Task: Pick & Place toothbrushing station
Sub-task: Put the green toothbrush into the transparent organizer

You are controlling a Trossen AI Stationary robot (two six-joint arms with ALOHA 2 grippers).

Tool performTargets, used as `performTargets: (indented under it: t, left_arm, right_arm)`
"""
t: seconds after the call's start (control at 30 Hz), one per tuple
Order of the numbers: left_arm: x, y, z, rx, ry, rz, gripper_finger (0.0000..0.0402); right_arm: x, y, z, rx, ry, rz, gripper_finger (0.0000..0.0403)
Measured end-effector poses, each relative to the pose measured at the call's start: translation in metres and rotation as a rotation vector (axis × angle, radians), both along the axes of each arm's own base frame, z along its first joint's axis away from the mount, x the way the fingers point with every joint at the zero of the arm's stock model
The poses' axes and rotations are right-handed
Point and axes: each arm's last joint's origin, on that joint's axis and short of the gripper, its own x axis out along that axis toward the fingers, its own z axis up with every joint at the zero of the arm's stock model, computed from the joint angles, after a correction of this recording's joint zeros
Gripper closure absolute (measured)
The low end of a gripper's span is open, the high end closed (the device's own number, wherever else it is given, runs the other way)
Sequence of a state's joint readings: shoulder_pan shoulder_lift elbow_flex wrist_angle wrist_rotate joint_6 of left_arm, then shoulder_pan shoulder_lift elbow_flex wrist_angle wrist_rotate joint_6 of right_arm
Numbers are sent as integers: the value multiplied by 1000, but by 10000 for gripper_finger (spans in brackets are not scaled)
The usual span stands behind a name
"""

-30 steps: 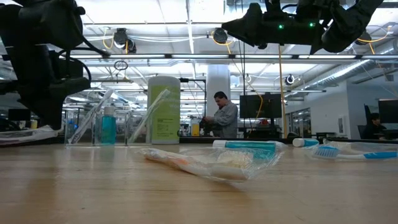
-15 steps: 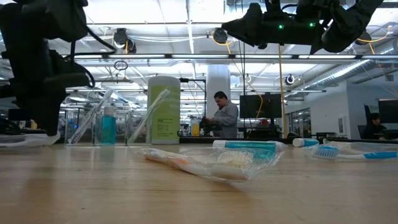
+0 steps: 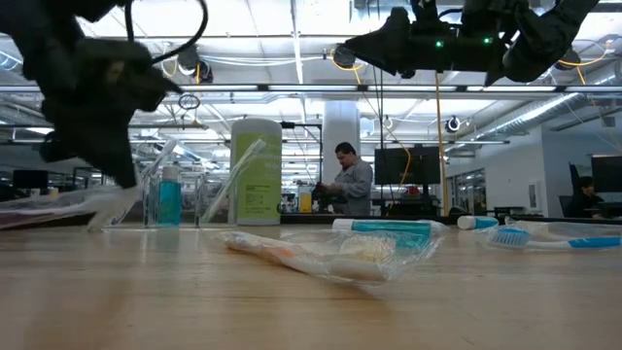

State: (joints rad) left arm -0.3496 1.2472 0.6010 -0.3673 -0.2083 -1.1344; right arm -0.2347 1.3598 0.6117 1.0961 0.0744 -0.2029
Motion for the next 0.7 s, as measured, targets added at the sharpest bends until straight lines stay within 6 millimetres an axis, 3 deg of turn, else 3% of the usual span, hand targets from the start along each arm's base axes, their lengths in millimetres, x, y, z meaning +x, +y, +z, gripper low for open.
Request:
performTargets:
  t: [0.17,0.33,0.5,0.7]
  left_arm:
    - [10,-2,7,51,-119,-120,398]
    - [14,1,10,58,-158,-137,396]
    - [15,5,10,38,-150,-144,398]
    - [17,10,10,39,-151,-130,397]
  right_arm:
    - [2,7,-1,-48,25,203,176]
    - [5,15,-9,-46,107,257,177]
    - [9,25,-25,-26,263,296,177]
    - [30,41,-56,-62,386,361,177]
